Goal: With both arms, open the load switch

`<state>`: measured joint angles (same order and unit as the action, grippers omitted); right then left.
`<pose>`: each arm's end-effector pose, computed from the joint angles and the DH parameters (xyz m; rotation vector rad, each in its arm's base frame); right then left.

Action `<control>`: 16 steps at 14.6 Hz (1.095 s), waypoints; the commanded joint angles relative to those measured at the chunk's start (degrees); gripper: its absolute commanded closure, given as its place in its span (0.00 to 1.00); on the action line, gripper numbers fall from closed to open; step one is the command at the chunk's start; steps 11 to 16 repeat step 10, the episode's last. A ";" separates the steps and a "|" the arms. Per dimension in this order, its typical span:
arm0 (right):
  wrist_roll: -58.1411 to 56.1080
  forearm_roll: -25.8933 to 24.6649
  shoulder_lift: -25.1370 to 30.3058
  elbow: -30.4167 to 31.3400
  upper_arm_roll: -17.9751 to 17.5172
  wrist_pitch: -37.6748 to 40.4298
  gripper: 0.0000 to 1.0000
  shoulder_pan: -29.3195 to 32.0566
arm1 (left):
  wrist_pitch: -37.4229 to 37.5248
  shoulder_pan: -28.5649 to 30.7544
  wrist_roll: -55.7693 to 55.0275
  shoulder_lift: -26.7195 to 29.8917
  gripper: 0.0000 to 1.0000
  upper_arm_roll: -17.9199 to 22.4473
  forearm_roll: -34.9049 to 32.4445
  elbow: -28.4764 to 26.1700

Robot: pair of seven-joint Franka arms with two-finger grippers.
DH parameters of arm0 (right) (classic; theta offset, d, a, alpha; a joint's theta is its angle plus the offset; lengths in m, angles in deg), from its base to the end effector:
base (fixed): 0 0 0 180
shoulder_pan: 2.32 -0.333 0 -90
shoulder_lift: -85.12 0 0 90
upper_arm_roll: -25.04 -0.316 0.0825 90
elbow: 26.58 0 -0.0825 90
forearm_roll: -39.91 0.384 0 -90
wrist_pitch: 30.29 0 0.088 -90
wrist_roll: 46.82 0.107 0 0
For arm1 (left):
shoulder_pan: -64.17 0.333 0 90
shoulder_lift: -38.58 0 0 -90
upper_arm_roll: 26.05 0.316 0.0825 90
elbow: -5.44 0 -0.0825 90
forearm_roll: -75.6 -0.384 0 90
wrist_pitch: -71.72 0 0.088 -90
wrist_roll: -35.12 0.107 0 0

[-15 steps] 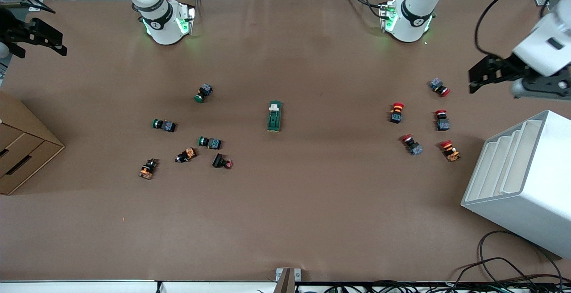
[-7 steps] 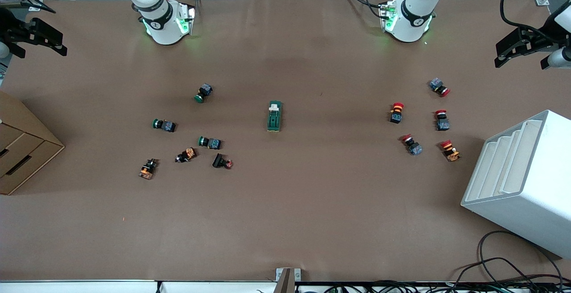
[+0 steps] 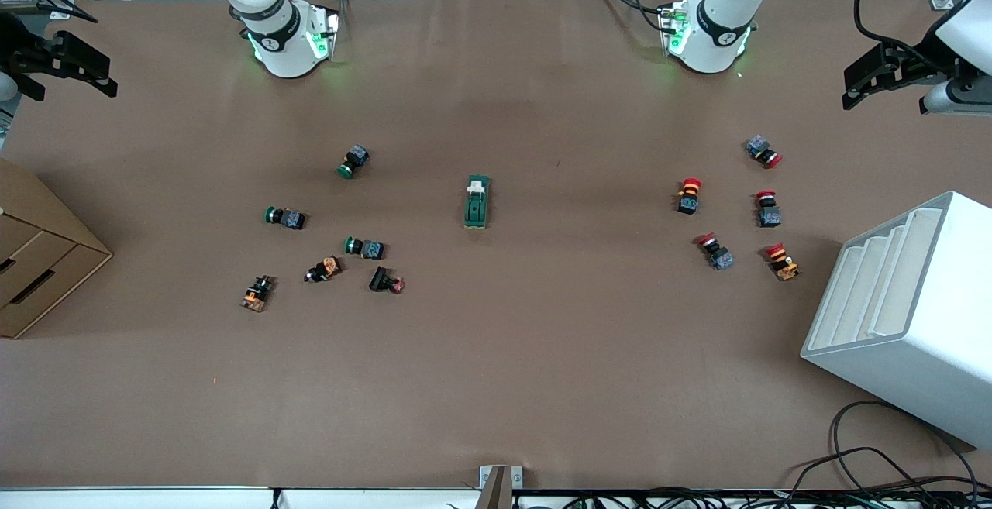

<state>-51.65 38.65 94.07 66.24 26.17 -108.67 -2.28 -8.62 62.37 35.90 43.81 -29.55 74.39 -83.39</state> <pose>0.4825 -0.0135 0.6661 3.1229 0.0951 -0.1512 0.5055 -0.0461 0.6681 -3.1076 0.1598 0.0871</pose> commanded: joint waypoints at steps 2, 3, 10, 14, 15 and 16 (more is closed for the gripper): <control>0.26 -0.85 1.42 1.22 -0.07 0.07 0.00 0.23 | -0.52 0.30 0.80 2.24 0.00 -0.28 0.95 -1.61; 0.26 -0.85 1.42 1.30 0.10 0.07 0.00 0.40 | -0.52 0.30 0.80 2.15 0.00 -0.28 1.12 -1.52; 0.26 -0.85 1.42 1.30 -0.07 -0.02 0.00 -0.03 | -0.43 0.04 -0.52 -0.31 0.00 0.34 1.21 3.14; 0.26 -0.85 1.42 1.30 -0.07 -0.02 0.00 -0.03 | -0.43 0.04 -0.52 -0.31 0.00 0.34 1.21 3.14; 0.26 -0.85 1.42 1.30 -0.07 -0.02 0.00 -0.03 | -0.43 0.04 -0.52 -0.31 0.00 0.34 1.21 3.14; 0.26 -0.85 1.42 1.30 -0.07 -0.02 0.00 -0.03 | -0.43 0.04 -0.52 -0.31 0.00 0.34 1.21 3.14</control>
